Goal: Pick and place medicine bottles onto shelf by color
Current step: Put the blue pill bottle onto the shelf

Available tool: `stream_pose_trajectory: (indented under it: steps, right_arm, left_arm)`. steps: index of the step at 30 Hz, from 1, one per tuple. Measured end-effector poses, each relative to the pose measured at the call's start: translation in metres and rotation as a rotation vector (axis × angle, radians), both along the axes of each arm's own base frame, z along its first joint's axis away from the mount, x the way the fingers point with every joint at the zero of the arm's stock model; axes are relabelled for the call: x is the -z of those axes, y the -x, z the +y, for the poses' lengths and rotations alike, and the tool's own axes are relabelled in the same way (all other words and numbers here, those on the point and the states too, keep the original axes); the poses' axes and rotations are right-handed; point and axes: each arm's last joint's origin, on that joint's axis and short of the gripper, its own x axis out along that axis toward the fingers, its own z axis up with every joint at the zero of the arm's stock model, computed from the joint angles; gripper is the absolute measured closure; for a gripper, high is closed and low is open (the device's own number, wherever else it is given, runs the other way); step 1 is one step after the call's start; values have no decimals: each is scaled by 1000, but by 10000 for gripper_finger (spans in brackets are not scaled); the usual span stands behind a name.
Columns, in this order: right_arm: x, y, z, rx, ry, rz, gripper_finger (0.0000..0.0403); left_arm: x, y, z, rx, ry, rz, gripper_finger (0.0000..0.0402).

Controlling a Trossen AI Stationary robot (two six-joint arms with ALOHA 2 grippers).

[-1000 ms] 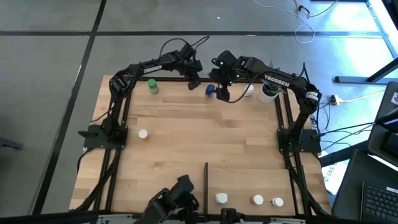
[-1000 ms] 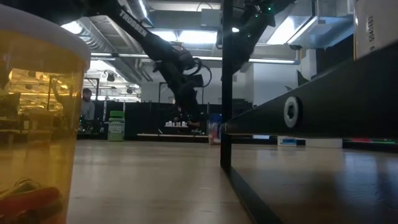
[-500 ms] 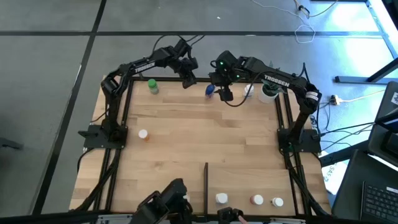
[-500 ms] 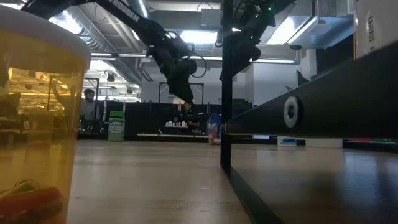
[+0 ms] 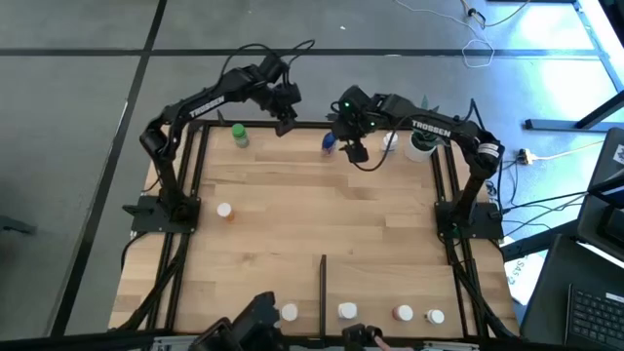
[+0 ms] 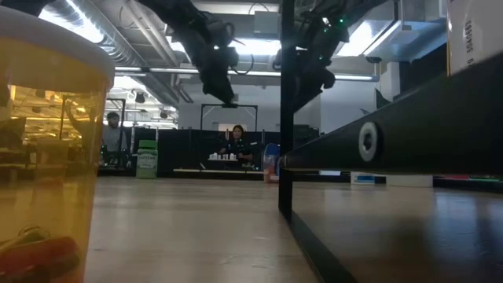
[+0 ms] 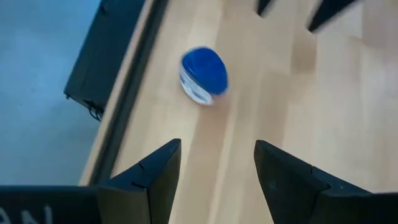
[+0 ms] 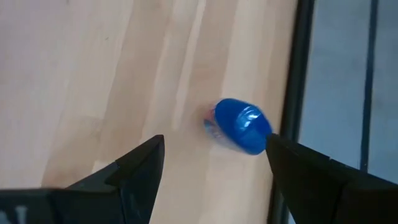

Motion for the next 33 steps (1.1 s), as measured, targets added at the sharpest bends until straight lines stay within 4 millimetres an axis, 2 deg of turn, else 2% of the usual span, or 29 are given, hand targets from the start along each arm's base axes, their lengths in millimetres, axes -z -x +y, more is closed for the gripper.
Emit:
stream_pose_trajectory:
  steps: [10,16,21,27,33]
  right_arm:
    - [-3,-3,-5,-66,60,-48,121]
    - [-3,-3,-3,-120,16,-77,121]
    - [-3,-3,-3,-134,25,-74,121]
    - [-2,-3,-2,-142,21,-62,121]
    - [-2,-3,-1,-143,21,-61,121]
  left_arm:
    - [-25,28,-46,46,44,68,204]
    - [-34,52,-77,-73,-1,79,204]
    - [-36,73,-99,-130,-35,13,204]
    - [-35,93,-116,-189,-68,-118,204]
    - [-38,97,-119,-210,-106,-194,204]
